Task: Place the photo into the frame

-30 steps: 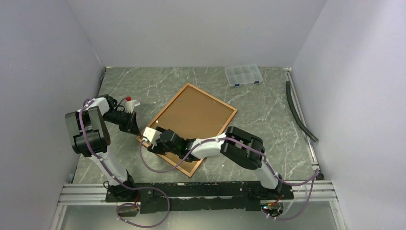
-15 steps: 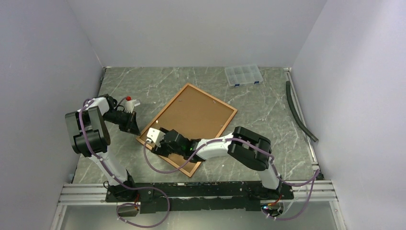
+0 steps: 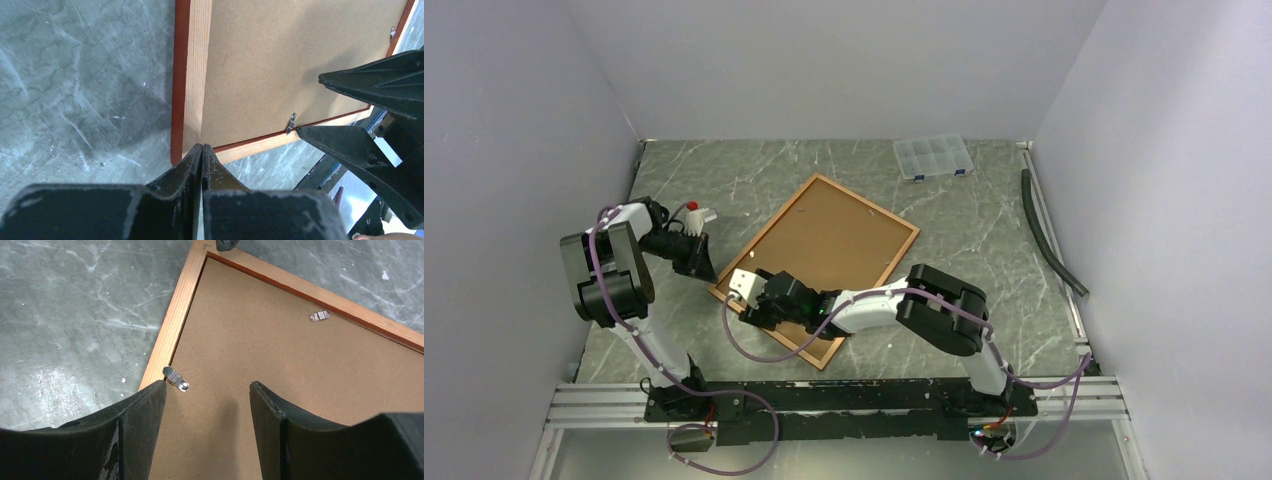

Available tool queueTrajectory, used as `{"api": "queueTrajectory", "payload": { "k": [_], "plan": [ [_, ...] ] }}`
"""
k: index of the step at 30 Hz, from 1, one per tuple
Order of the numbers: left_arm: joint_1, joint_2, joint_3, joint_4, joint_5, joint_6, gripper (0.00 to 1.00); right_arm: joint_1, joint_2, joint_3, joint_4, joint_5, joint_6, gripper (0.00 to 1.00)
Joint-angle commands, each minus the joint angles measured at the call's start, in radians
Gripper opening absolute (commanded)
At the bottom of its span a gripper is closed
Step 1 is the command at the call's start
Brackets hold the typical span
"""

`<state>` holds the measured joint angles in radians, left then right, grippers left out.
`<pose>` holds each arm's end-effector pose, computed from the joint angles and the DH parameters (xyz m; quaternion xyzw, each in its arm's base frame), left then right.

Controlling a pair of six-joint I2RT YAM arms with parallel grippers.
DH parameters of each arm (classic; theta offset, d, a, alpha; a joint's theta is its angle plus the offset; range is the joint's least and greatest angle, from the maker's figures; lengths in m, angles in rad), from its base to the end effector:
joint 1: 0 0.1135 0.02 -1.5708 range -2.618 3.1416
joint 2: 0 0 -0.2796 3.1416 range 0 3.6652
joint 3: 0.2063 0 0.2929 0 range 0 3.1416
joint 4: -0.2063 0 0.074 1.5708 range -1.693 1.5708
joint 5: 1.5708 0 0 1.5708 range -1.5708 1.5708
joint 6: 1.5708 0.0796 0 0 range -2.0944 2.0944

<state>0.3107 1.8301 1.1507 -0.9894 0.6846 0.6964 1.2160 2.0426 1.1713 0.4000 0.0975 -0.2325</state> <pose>0.3383 0.0558 0.1153 0.1642 0.9266 -0.3159 0.1214 0.1859 0.4794 0.1122 -0.5452 0.6547 0.2098 0.4796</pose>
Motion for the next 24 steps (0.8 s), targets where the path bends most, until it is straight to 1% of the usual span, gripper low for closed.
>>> {"api": "queueTrajectory", "payload": {
  "k": [1,24],
  "plan": [
    [0.004,0.000,0.027,-0.021,0.033,0.033,0.09,-0.006,0.019,0.048,0.025,-0.024,0.018,0.66],
    [0.004,-0.005,0.030,-0.036,0.041,0.043,0.09,-0.020,0.077,0.081,0.025,-0.024,0.008,0.64]
  ]
}}
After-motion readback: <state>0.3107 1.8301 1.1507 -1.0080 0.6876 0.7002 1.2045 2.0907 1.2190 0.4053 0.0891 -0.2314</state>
